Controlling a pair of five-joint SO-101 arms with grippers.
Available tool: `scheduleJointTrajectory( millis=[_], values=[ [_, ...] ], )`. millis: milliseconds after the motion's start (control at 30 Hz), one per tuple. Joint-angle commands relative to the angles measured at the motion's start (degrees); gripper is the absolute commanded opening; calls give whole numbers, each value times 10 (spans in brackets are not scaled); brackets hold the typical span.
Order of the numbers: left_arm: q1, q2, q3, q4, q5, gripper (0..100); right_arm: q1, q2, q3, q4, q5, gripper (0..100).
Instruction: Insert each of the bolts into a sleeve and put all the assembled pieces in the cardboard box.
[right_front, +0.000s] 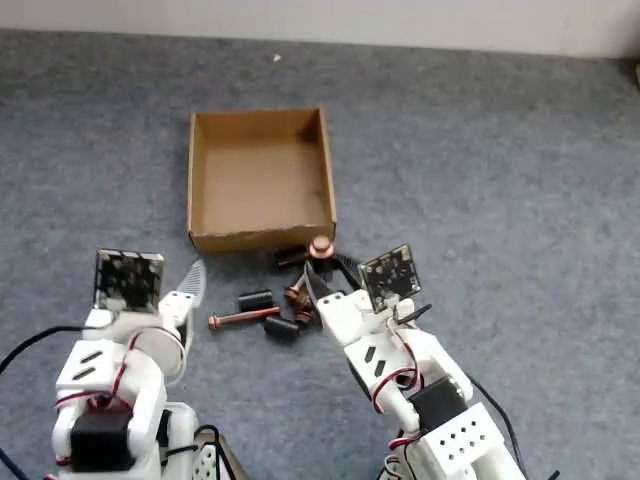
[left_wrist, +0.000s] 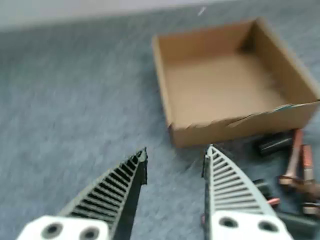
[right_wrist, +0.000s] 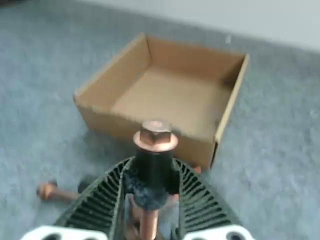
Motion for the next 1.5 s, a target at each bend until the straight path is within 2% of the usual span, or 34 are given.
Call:
scheduleJointTrajectory(
  millis=[0, 100, 333, 767, 867, 1100, 1367, 1467],
  values=[
    [-72, 4, 74, -25, -4, 95, 10, -3, -79, 86, -5, 5],
    [-80, 4, 127, -70, -6, 2, 10, 53, -154, 138, -6, 5],
    [-80, 4, 215, -107, -38, 6, 11, 325, -341, 157, -9, 5],
    [-76, 4, 223, -106, -53, 6, 12, 676, -695, 156, -7, 5],
    [-76, 4, 224, -106, -53, 6, 22, 741, -756, 117, -7, 5],
    [-76, 4, 224, -106, -53, 7, 79, 875, -802, -25, -9, 5],
    [-76, 4, 225, -106, -53, 7, 80, 943, -803, -24, -9, 11],
    [-76, 4, 225, -106, -53, 7, 80, 943, -803, -2, -10, 63]
  ],
)
